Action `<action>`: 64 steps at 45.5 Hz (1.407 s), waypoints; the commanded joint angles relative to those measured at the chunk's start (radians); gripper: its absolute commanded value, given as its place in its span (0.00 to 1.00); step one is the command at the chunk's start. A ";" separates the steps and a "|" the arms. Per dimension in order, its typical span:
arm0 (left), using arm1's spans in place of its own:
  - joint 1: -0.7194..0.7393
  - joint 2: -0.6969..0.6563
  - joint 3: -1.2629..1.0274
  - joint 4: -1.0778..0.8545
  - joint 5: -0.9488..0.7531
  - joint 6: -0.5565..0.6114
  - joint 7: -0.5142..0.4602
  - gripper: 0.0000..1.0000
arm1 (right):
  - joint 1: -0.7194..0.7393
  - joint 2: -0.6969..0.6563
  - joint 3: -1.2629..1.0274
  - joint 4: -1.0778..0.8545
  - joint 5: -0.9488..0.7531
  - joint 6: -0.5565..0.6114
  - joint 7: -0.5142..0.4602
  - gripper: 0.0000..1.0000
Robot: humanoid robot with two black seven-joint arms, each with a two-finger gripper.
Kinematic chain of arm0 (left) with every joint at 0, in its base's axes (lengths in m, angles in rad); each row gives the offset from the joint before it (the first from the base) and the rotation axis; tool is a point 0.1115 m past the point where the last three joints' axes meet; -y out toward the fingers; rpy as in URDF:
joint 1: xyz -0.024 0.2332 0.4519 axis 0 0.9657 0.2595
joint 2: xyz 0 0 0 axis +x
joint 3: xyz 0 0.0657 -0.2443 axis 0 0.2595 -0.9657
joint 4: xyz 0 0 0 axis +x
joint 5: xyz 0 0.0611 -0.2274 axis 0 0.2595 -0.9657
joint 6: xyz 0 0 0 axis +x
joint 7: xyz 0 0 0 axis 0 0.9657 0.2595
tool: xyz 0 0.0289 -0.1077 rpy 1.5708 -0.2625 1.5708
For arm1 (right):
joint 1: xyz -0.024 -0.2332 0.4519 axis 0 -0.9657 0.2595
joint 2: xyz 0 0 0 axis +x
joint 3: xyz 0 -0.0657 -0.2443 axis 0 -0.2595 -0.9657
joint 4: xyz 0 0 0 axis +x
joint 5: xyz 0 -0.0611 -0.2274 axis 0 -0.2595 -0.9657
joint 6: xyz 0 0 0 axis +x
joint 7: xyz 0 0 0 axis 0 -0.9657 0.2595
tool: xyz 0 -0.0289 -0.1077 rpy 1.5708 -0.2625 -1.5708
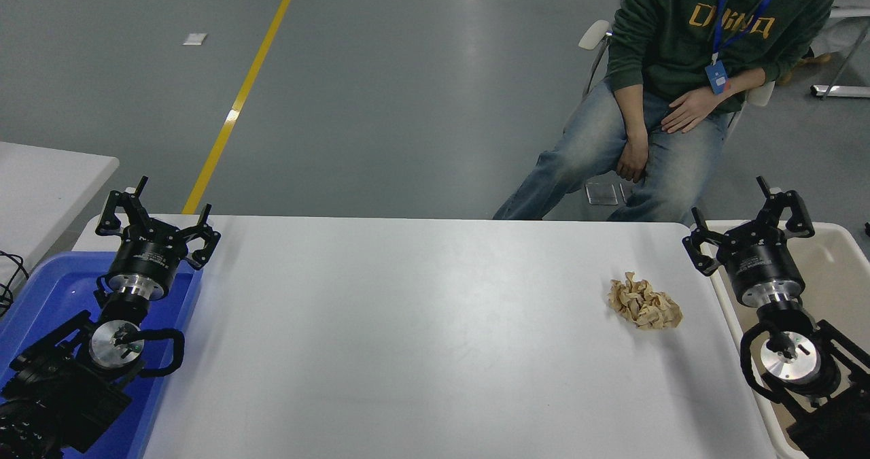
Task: Clean the table surface
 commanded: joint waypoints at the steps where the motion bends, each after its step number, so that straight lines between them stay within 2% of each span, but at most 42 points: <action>1: 0.000 0.000 0.000 0.000 0.000 0.000 0.000 1.00 | 0.012 0.072 -0.019 -0.115 -0.014 0.048 0.083 1.00; 20: 0.000 0.000 0.000 -0.001 0.000 0.000 0.000 1.00 | 0.062 0.083 -0.159 -0.115 0.000 0.030 0.075 1.00; 26: 0.000 0.000 0.000 0.000 0.000 0.000 0.000 1.00 | 0.059 0.025 -0.208 -0.053 -0.002 0.004 0.039 1.00; 34: 0.000 0.000 0.000 0.000 0.000 0.000 0.000 1.00 | 0.059 -0.090 -0.260 0.118 -0.004 -0.073 -0.076 1.00; 40: 0.000 0.000 0.000 0.000 0.000 0.000 0.000 1.00 | 0.066 -0.167 -0.262 0.192 -0.020 -0.082 -0.152 1.00; 55: 0.000 0.000 0.000 0.000 0.000 0.000 0.000 1.00 | 0.136 -0.325 -0.409 0.318 -0.186 -0.082 -0.166 1.00; 64: 0.000 0.000 0.000 0.000 0.000 0.000 0.000 1.00 | 0.272 -0.403 -0.627 0.327 -0.319 -0.087 -0.158 1.00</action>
